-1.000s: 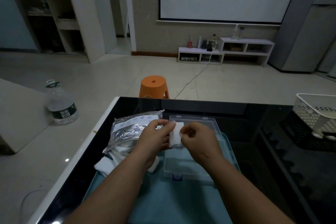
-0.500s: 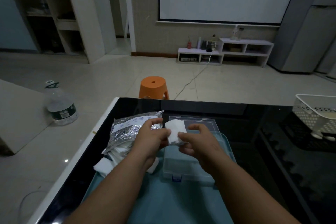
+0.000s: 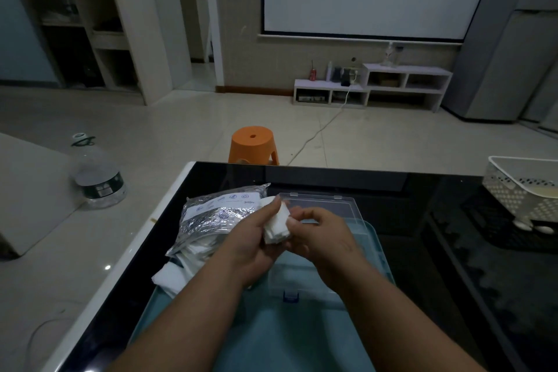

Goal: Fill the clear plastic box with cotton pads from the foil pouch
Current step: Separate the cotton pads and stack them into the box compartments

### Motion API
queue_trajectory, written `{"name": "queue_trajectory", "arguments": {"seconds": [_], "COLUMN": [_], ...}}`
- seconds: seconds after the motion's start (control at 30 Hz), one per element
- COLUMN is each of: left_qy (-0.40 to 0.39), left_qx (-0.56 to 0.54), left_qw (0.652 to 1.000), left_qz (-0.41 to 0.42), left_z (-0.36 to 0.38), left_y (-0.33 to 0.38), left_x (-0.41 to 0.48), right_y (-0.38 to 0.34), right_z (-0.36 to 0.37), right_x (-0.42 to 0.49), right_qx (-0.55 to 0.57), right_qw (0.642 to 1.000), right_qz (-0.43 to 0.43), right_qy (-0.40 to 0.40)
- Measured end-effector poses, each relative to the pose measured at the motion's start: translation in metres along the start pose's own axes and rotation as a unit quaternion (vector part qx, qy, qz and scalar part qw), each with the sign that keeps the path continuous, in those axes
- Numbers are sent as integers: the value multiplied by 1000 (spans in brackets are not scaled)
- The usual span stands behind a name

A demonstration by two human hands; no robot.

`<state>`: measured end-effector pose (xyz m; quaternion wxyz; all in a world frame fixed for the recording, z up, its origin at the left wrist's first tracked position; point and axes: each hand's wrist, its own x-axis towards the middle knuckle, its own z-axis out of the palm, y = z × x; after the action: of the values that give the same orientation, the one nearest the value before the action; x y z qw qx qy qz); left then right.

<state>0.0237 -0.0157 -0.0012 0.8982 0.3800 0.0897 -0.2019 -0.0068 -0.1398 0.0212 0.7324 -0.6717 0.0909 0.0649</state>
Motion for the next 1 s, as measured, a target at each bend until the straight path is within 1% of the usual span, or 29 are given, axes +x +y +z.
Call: {"name": "queue_trajectory", "arguments": {"seconds": [0.03, 0.07, 0.1, 0.13, 0.17, 0.2, 0.27, 0.33, 0.47, 0.53, 0.6, 0.7, 0.8, 0.87, 0.93, 1.0], "left_qy": [14, 29, 44, 53, 55, 57, 58, 40, 31, 30, 25, -7, -40, -70, -102, -101], "left_qx": [5, 12, 20, 24, 26, 25, 48, 84, 131, 155, 171, 173, 171, 144, 97, 61], "left_qw": [1000, 999, 999, 998, 998, 998, 997, 996, 991, 987, 985, 985, 985, 987, 990, 993], "left_qz": [3, 7, 12, 16, 19, 20, 13, -1, -3, 0, -4, 1, -1, -6, -10, -10], "left_z": [-1, -2, -3, -5, -7, -8, -13, -14, -11, -11, -12, -11, -11, -11, -8, -4], "left_y": [1, 1, 1, 1, 1, 1, 1, 1, -1, -3, -5, -8, -8, -6, -3, -1], "left_x": [2, 2, 4, 5, 6, 6, 6, 4, 3, 5, 6, 7, 6, 2, -2, -5], "right_y": [0, 2, 3, 3, 3, 3, 4, 4, 3, 2, 2, 0, 0, 1, 4, 3], "right_z": [-1, -3, -6, -8, -10, -12, -13, -15, -15, -14, -13, -12, -12, -12, -13, -13], "right_x": [0, 2, 4, 6, 7, 9, 11, 11, 9, 9, 8, 7, 7, 8, 10, 9], "right_qx": [-26, -97, -193, -276, -329, -349, -356, -355, -346, -364, -400, -460, -493, -483, -453, -435], "right_qw": [1000, 994, 978, 953, 931, 921, 917, 916, 920, 911, 895, 867, 849, 853, 870, 878], "right_qz": [-12, -38, -74, -109, -136, -151, -167, -179, -186, -187, -188, -169, -163, -173, -180, -184], "right_qy": [-1, 14, 36, 62, 79, 81, 70, 54, -12, -39, -62, -93, -100, -91, -77, -69]}}
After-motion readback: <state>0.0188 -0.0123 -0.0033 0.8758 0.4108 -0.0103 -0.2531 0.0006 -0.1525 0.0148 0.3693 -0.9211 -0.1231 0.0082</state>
